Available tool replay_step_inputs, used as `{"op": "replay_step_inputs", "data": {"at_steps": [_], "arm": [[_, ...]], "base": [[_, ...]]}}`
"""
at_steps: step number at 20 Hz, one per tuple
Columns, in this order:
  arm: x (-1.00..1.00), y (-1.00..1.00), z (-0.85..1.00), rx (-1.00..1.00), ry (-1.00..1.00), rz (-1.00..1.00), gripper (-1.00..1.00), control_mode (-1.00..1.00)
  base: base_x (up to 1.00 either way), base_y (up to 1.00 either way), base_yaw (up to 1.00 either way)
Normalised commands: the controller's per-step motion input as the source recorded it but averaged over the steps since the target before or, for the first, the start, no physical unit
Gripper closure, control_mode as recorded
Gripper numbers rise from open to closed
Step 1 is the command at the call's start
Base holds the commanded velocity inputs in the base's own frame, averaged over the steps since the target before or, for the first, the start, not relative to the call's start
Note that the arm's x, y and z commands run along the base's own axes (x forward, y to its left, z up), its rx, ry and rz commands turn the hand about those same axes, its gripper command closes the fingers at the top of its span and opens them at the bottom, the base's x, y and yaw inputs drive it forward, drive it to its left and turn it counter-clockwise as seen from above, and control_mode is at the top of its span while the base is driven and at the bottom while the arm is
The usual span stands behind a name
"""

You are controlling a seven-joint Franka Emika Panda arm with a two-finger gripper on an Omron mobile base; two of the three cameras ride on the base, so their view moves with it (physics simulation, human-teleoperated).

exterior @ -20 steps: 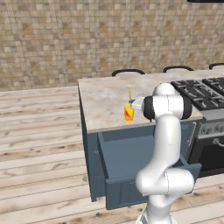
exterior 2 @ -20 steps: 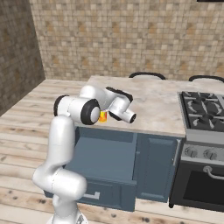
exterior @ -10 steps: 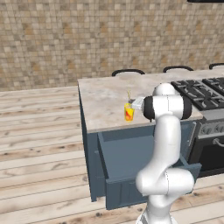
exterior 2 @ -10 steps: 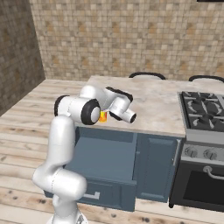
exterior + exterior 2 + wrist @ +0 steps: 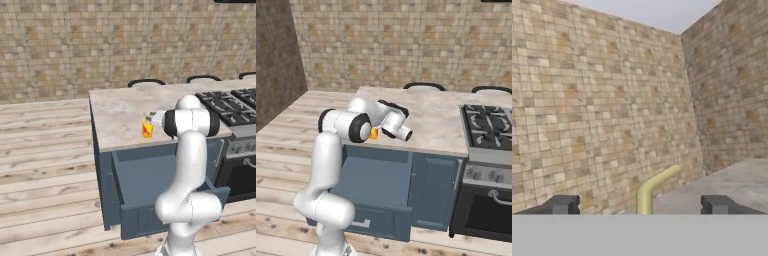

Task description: Pick up the straw from the right drawer and put it inside the smoothie cup.

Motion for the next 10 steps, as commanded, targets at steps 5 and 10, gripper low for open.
{"op": "replay_step_inputs", "data": {"at_steps": [5, 10], "arm": [[-0.2, 0.0, 0.01, 0.0, -0.05, 0.02, -1.0, -1.0], [-0.54, 0.0, 0.24, 0.0, -0.12, 0.04, -1.0, -1.0]], "base": [[0.0, 0.0, 0.0], [0.0, 0.0, 0.0]]}}
